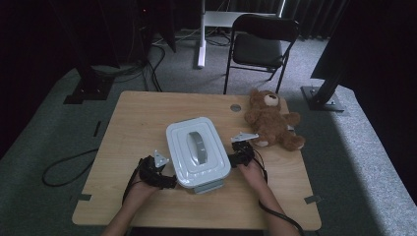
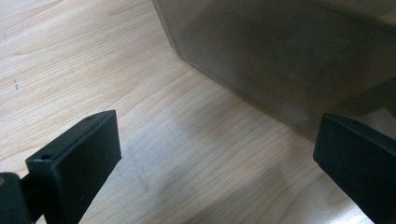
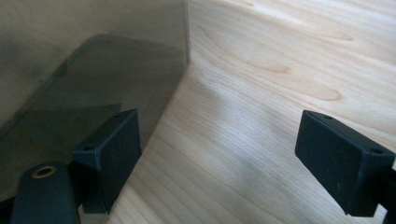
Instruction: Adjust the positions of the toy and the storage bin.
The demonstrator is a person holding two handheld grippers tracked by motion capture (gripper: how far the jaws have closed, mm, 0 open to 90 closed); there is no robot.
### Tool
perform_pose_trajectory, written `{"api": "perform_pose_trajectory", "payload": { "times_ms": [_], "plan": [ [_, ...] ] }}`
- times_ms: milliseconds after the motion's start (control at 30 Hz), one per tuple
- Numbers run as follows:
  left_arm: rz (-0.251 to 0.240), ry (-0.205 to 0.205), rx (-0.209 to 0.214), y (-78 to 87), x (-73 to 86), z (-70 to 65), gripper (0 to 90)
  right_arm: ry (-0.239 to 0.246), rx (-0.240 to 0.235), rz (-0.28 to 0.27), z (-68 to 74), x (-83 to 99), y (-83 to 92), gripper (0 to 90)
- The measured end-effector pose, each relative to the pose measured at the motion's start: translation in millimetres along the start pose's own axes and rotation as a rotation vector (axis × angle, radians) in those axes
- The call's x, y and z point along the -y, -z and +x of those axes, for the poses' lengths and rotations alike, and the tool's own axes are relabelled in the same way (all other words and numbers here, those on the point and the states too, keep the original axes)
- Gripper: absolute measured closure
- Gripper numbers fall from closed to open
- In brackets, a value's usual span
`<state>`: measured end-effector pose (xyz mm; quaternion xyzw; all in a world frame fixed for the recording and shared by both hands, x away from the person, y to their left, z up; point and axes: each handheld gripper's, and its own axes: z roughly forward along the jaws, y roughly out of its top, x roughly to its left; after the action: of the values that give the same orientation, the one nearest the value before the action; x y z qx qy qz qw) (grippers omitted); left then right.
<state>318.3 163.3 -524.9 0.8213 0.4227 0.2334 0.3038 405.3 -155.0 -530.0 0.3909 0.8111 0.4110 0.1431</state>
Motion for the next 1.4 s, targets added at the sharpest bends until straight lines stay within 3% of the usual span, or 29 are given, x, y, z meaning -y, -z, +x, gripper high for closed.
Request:
{"api": "perform_pose_trajectory", "payload": {
  "times_ms": [300,533,733,967,1133,1233,1400],
  "plan": [
    [-0.048,-0.002,0.053,-1.7,-3.1,-7.3,1.4,-0.008,0.01,-0.045,-9.3,12.5,9.9,12.7],
    [-0.127,-0.01,0.059,0.8,-1.8,-8.4,1.3,0.016,0.042,-0.052,-12.5,24.8,22.0,12.5],
    [-0.073,0.023,0.056,6.3,10.6,6.6,1.3,-0.005,0.083,-0.058,-21.1,45.0,37.2,12.8],
    [0.032,0.049,0.063,13.0,27.2,24.3,1.4,-0.02,0.121,-0.032,-32.5,65.8,52.2,13.2],
    [0.04,0.063,0.081,16.9,33.3,30.2,1.4,-0.045,0.12,-0.049,-34.9,71.6,59.6,13.3],
    [0.017,0.074,0.047,25.6,41.0,36.7,1.4,-0.06,0.141,-0.055,-35.2,80.0,67.0,13.1],
    [0.015,0.083,0.063,32.2,48.6,43.3,1.3,-0.065,0.136,-0.056,-35.1,85.1,72.9,13.0]
  ]
}}
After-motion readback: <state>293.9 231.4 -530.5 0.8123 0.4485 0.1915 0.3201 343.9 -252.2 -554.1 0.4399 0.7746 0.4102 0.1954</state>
